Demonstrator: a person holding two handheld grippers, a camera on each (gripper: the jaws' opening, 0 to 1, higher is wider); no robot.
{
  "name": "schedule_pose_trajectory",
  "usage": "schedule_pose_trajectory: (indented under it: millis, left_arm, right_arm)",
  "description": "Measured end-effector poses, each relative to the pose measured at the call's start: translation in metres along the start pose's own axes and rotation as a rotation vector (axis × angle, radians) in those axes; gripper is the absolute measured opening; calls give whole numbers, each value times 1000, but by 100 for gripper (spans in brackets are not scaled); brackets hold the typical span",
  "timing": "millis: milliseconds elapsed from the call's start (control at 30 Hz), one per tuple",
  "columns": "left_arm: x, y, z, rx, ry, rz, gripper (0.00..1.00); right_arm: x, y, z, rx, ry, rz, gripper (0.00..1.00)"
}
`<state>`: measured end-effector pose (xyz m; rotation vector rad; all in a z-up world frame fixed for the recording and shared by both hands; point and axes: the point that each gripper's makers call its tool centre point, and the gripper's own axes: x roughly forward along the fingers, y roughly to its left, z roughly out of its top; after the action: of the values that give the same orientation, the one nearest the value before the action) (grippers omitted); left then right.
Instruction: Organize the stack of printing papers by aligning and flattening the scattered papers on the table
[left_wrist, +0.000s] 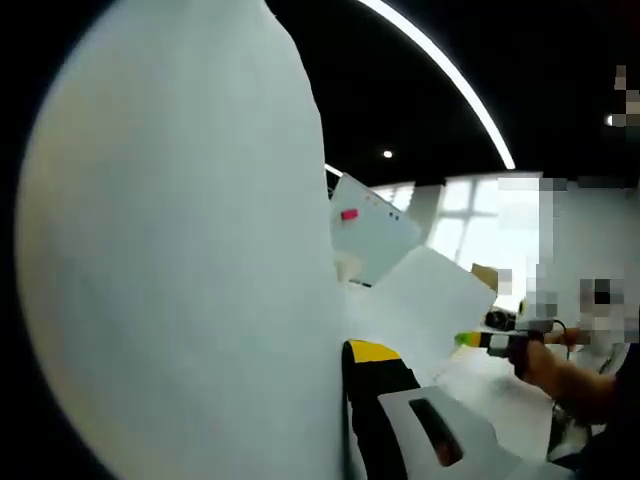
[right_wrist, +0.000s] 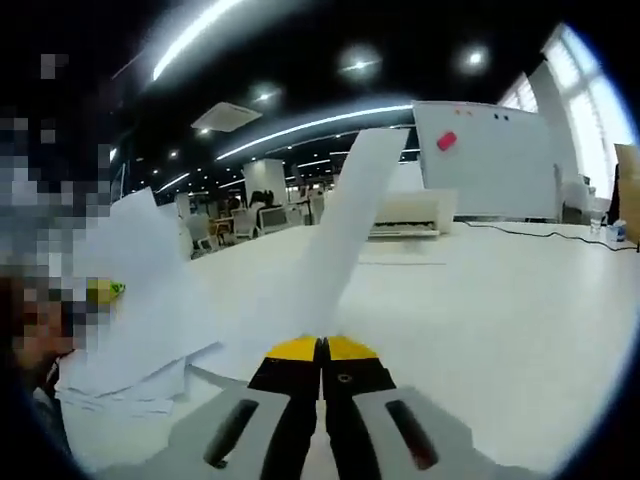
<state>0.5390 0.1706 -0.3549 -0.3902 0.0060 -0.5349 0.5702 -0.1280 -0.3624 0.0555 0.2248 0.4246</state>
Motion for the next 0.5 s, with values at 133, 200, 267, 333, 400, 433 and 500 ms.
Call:
schedule_pose_trajectory:
  millis: [133,200,267,333,400,433,500]
  left_arm:
    - [0,0,0,-1,-1,-3,6]
    - [0,0,0,-2,-1,-5,6]
    - [0,-1,0,-3,-1,-7,6]
    - [0,-1,0,-2,-1,-8,6]
    - [0,-1,0,-3,-1,-9,6]
    - [0,-1,0,-3,-1,-10,6]
    - [0,-1,0,-3,-1,-11,6]
  right_arm:
    - [-4,-1,10,-23,-18,-9,0]
    - [-6,-1,14,-32,-24,-14,0]
    - [-8,-1,18,-39,-30,-17,0]
    - [-10,-1,21,-43,-37,-20,0]
    - [-12,-1,23,-46,-40,-21,0]
    - [-14,0,26,-50,-46,-23,0]
    - [-15,0,29,-55,-51,-24,0]
